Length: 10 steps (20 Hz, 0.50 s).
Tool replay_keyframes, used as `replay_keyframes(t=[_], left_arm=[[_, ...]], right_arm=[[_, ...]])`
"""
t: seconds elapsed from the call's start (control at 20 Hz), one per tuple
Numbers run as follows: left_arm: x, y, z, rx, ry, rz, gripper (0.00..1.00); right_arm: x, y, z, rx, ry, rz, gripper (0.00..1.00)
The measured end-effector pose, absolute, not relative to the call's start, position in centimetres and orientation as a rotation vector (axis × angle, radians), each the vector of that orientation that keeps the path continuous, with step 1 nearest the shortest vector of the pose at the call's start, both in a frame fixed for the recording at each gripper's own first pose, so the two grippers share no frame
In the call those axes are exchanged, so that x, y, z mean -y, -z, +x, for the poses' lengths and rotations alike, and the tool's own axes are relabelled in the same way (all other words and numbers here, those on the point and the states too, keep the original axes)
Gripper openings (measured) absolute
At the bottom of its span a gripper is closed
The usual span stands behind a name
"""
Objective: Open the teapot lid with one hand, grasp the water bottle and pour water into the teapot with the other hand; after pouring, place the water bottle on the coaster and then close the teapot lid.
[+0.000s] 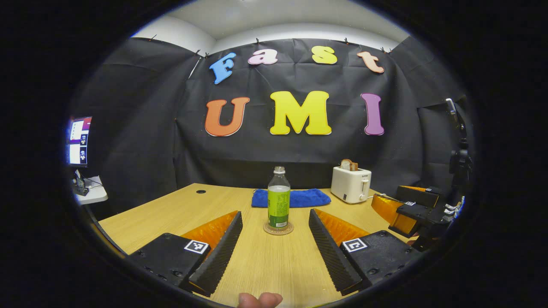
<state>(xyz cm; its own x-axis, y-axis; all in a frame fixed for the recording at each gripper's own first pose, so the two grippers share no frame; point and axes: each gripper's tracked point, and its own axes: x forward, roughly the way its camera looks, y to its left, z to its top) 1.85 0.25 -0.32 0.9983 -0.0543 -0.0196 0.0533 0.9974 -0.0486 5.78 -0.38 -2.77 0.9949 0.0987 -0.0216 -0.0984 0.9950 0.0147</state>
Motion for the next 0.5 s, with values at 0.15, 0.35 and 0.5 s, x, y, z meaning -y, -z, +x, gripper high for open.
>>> replay_keyframes(t=[0.15, 0.35, 0.5], left_arm=[[0.5, 0.1, 0.6, -0.009, 0.060, -0.043, 0.97], [1.2, -0.4, -0.5, 0.006, 0.069, -0.056, 0.97], [0.3, -0.5, -1.1, 0.003, 0.049, -0.068, 0.97]], right_arm=[[1.7, 1.9, 2.9, -0.004, -0.062, 0.002, 0.95], [1.6, 2.0, -0.2, -0.010, -0.039, 0.013, 0.95], [1.7, 1.7, -1.4, 0.003, -0.016, 0.007, 0.99]])
